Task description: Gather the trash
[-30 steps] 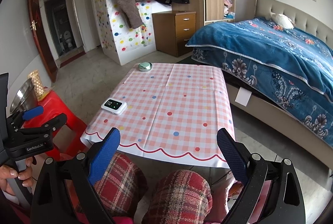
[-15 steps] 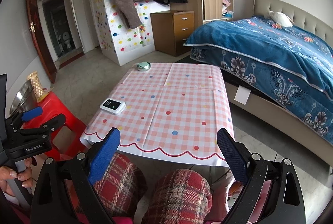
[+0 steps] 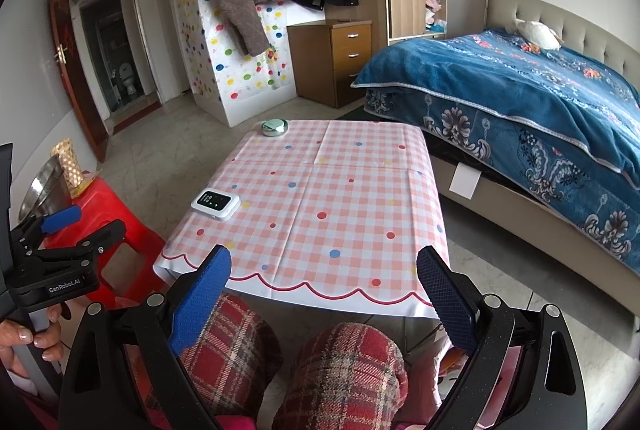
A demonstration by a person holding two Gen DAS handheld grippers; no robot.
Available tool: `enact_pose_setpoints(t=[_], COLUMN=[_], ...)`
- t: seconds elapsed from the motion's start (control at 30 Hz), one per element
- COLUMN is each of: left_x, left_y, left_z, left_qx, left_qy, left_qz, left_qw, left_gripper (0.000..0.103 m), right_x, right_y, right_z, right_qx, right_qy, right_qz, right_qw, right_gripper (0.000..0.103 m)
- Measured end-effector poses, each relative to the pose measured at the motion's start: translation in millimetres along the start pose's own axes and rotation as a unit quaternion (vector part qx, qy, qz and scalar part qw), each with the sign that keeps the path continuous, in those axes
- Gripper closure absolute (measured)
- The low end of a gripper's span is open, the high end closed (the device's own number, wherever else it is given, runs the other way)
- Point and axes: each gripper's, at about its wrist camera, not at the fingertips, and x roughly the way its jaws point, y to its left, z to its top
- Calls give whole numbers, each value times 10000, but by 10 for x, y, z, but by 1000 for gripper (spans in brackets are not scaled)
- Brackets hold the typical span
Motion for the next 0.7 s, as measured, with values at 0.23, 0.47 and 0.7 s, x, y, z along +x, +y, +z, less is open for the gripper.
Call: enact_pose_setpoints(t=[0.23,0.47,0.7], left_x=[-7,-7,49], left_y=[-8,-31,-51], left_z=[5,8,8], left_qx=[4,25,62], left_qy=[5,13,23], left_qz=[-13,-17,-53], left_qw=[10000,10000,10000], left_gripper=[7,7,7], right_x=[5,12,26], right_y=[-17,-8,-19], right_z=[1,-27,-37], right_qx=[-5,34,66], right_qy=[-4,-4,21], right_qz=[3,-10,-10], right_qw=[10000,10000,10000], right_gripper=[10,10,10])
